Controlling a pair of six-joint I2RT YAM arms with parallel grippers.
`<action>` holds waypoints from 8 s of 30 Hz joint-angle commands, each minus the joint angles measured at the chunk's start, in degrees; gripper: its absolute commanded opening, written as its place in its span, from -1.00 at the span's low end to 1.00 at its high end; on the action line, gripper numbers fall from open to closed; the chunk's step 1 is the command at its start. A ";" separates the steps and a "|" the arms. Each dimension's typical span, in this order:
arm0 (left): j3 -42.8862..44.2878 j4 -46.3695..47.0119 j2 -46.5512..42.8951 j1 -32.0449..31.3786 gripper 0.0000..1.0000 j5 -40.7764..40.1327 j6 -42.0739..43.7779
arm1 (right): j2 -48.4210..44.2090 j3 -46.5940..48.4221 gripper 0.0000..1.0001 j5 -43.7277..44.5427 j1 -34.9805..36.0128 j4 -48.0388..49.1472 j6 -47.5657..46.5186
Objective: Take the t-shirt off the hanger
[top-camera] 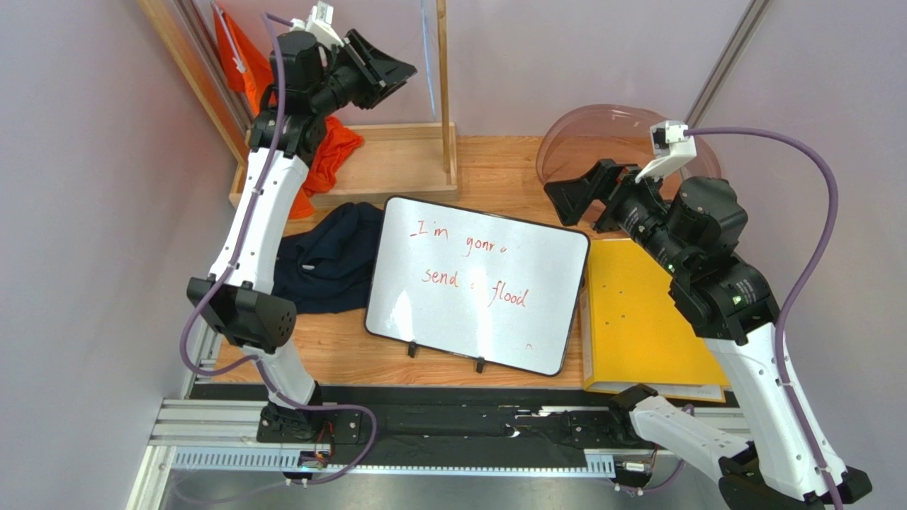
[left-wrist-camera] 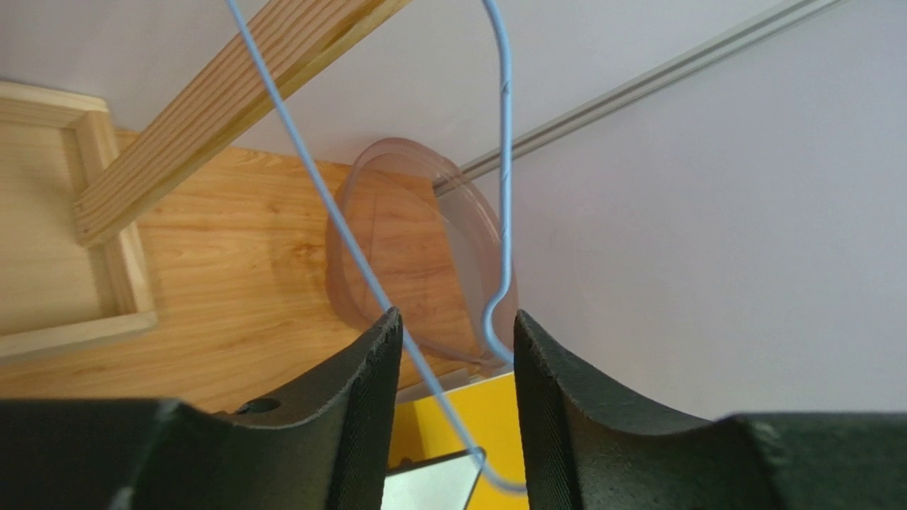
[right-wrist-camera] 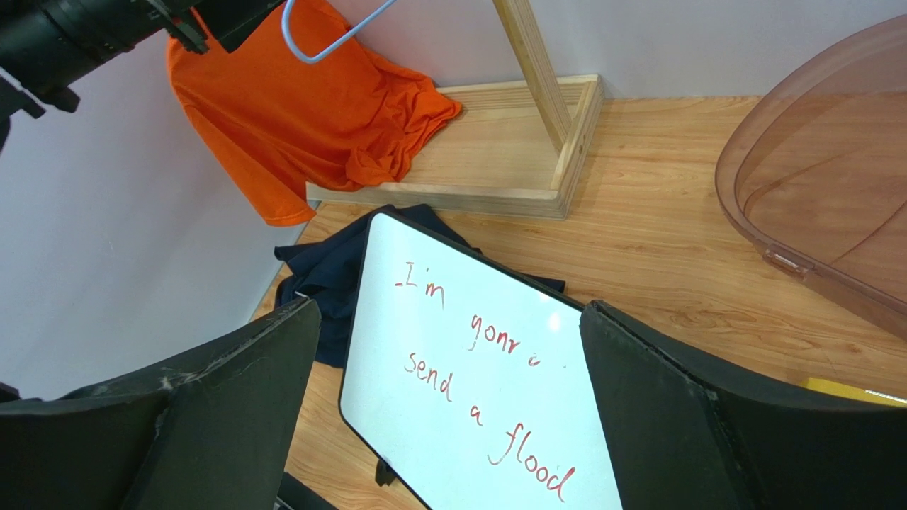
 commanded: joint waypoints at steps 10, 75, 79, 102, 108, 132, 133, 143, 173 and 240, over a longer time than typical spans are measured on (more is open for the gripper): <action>-35.78 -13.81 -33.83 1.52 0.05 -12.73 21.45 | 3.00 -2.14 1.00 -2.86 0.35 -5.63 -0.15; -68.04 -5.19 -12.41 19.98 -1.00 -28.92 -7.64 | -3.25 -7.08 1.00 -7.52 9.57 -9.57 -1.56; -66.72 -9.58 -18.19 19.98 -1.00 -30.23 -8.07 | -2.19 -6.63 1.00 -8.40 9.57 -10.19 -1.65; -52.75 -11.70 -58.12 20.07 -1.00 -17.60 -1.57 | 3.96 -7.95 1.00 -11.56 11.86 -2.03 -1.21; -51.07 -6.70 -55.31 19.20 -1.00 -0.99 -6.03 | 6.86 -8.57 1.00 -12.71 15.45 6.22 -2.79; -49.13 0.95 -56.18 3.81 -1.00 11.68 -19.67 | 32.43 7.51 1.00 -3.57 32.16 28.56 -19.14; -49.49 1.66 -56.36 3.72 -1.00 12.12 -20.28 | 32.96 7.60 1.00 -3.30 32.16 29.87 -19.05; -55.37 7.89 -57.59 2.84 -1.00 15.90 -27.23 | 33.94 3.13 0.70 -0.94 33.04 44.03 -16.77; -51.43 -2.02 -59.35 2.76 0.05 11.69 -3.61 | 13.82 -2.77 -1.00 22.00 32.34 27.87 -18.17; -44.48 -25.67 -64.89 2.76 0.01 -0.09 27.96 | 79.30 58.93 0.74 -4.20 -36.22 -31.81 -0.94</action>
